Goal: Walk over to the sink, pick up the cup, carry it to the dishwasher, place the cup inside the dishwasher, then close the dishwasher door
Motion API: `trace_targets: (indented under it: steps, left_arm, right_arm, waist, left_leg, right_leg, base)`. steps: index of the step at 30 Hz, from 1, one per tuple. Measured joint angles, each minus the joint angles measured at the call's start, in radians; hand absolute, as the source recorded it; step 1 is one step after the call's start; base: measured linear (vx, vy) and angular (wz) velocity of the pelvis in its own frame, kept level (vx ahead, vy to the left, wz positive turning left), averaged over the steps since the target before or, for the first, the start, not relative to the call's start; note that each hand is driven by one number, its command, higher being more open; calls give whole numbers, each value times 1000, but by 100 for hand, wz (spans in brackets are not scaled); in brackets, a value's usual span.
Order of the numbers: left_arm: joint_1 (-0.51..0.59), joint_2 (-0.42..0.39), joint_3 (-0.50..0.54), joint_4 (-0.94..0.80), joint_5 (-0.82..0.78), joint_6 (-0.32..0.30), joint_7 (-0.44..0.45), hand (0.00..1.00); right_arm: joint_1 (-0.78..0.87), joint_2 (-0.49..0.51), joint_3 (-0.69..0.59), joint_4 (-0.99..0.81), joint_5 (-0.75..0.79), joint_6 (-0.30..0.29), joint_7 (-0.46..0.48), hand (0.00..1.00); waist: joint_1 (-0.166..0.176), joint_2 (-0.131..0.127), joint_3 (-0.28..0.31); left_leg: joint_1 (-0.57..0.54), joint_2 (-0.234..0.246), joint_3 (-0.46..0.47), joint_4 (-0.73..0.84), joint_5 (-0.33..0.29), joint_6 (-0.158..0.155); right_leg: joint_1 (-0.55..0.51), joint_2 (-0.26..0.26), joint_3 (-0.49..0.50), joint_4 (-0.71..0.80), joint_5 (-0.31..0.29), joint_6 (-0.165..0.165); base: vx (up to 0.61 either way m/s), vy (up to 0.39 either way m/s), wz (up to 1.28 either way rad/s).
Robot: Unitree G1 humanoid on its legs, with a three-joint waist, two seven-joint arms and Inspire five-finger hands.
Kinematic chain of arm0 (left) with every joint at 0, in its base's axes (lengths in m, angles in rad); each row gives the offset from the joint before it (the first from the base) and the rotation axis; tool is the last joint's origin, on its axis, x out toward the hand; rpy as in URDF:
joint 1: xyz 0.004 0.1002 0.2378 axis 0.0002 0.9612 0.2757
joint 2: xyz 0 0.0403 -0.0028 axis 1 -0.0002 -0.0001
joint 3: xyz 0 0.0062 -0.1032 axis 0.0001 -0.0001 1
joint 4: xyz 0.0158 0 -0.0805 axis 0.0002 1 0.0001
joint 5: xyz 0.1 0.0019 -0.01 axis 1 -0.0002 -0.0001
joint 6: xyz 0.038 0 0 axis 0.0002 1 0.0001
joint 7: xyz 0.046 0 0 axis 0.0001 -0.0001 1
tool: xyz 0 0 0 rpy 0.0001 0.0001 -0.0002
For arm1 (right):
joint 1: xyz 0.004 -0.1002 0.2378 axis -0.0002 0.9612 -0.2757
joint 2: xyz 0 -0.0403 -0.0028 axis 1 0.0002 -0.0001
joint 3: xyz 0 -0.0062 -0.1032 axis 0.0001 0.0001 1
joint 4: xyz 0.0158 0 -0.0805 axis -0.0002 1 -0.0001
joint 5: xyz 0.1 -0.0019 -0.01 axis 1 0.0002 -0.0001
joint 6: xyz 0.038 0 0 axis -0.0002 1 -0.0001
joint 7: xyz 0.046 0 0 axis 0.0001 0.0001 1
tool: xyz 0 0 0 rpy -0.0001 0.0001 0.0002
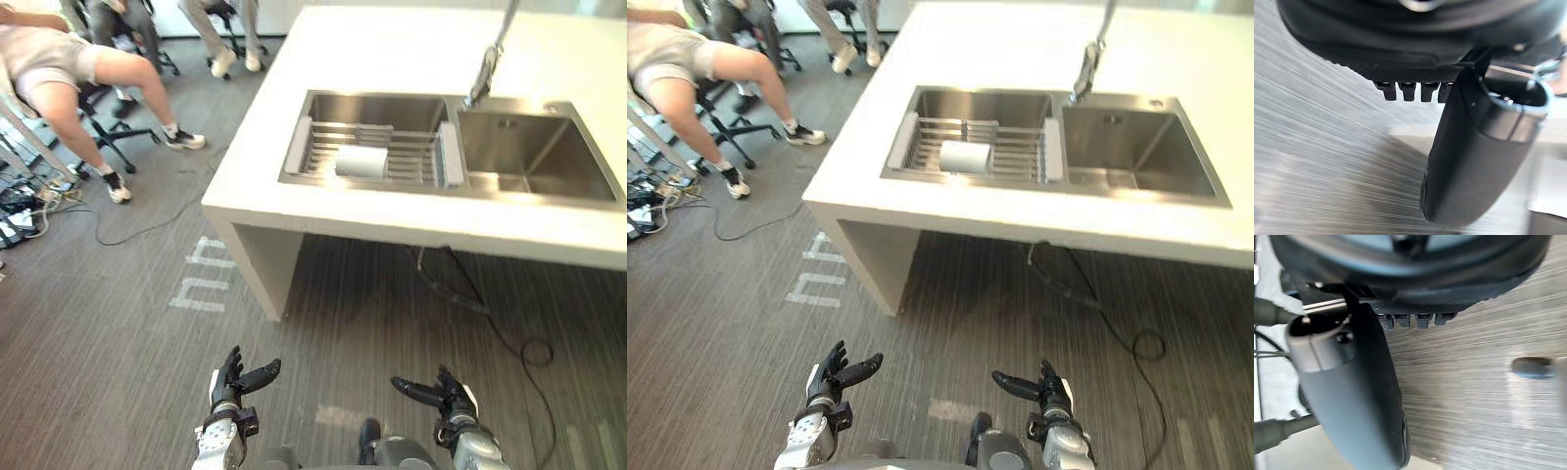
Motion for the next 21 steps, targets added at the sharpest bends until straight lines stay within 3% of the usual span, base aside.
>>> trace_targets:
  steps: [2,4,5,6,7,8,9,10,12,14,17,18,20,21]
  left_arm:
    - [9,0,0,-135,1,-2,17,100]
    - [22,-1,0,-281,4,-5,31,100]
    - [33,-7,2,-341,20,-7,41,100]
    - [49,-18,3,-407,44,-9,54,100]
    - [53,-24,18,-469,76,-18,66,100]
    - [57,-26,26,-503,95,-17,76,100]
    - [62,-29,43,-582,134,-17,97,100]
    - [81,-33,52,-668,168,-15,122,100]
    - [117,-47,57,-806,219,-16,155,100]
    - [123,-48,40,-931,254,-47,182,100]
    - [121,-45,-8,-1016,258,-99,193,100]
    - [120,-34,-52,-1037,259,-117,191,100]
    - [121,-12,-100,-1034,261,-118,188,100]
    - [122,4,-134,-1022,261,-115,186,100]
  right_arm:
    - [-5,2,0,-13,8,-4,-2,100]
    - [5,1,-1,-32,16,-4,-7,100]
    - [9,-1,-2,-40,16,-3,-10,100]
    - [18,-13,-1,-59,16,-3,-13,100]
    - [16,1,-2,-68,15,2,-19,100]
    - [20,11,0,-79,14,2,-18,100]
    - [24,29,1,-104,13,2,-15,100]
    - [16,42,3,-112,-1,2,-9,100]
    - [3,56,3,-115,-15,2,0,100]
    - [4,64,3,-115,-15,-2,2,100]
    - [4,63,7,-112,-16,-2,6,100]
    - [11,64,13,-107,-17,0,7,100]
    - [17,68,30,-97,-24,5,8,100]
    - [25,71,45,-92,-25,6,12,100]
  waist:
    - [16,-9,7]
    - [27,-23,18]
    - [27,-10,10]
    - [28,17,-4]
    - [41,10,-2]
    - [41,-1,-8]
    - [41,-22,-8]
    - [50,-30,-5]
    - [65,-36,-4]
    - [69,-37,-5]
    - [63,-29,-11]
    - [46,-30,-11]
    - [25,-41,-12]
    - [8,-47,-17]
  left_leg:
    - [-62,-24,19,-87,-41,7]
    - [-78,-97,22,-308,-45,15]
    - [-70,-124,20,-454,5,8]
    - [-53,-133,13,-627,122,7]
    - [-28,-152,26,-675,193,73]
    - [-18,-170,28,-698,198,78]
    - [-9,-201,30,-719,193,87]
    - [0,-214,43,-713,178,109]
    - [30,-231,67,-707,155,129]
    - [67,-243,68,-704,113,120]
    - [99,-243,71,-712,60,109]
    - [132,-245,71,-732,55,109]
    - [179,-246,71,-746,52,128]
    - [209,-242,68,-753,47,131]
  right_leg:
    - [19,-19,0,-14,-1,14]
    - [45,-59,-3,-13,-16,54]
    - [51,-71,-2,-8,-29,76]
    - [51,-61,0,2,-46,101]
    - [55,-73,18,18,-67,122]
    - [53,-87,30,14,-70,128]
    - [60,-114,43,2,-84,153]
    - [73,-127,53,-13,-83,154]
    - [101,-148,90,-29,-82,156]
    - [127,-164,103,-11,-94,177]
    - [68,-184,124,165,-136,242]
    - [-10,-207,126,355,-148,272]
    - [-94,-246,126,573,-144,295]
    - [-134,-258,113,658,-165,265]
  base:
    - [215,27,3]
    - [282,146,11]
    - [276,185,7]
    - [295,193,-1]
    - [241,148,-2]
    - [350,176,9]
    - [278,120,9]
    - [269,106,-1]
    - [211,60,-23]
    - [223,63,-11]
    - [141,56,-13]
    - [153,79,-7]
    - [200,57,0]
    - [281,16,10]
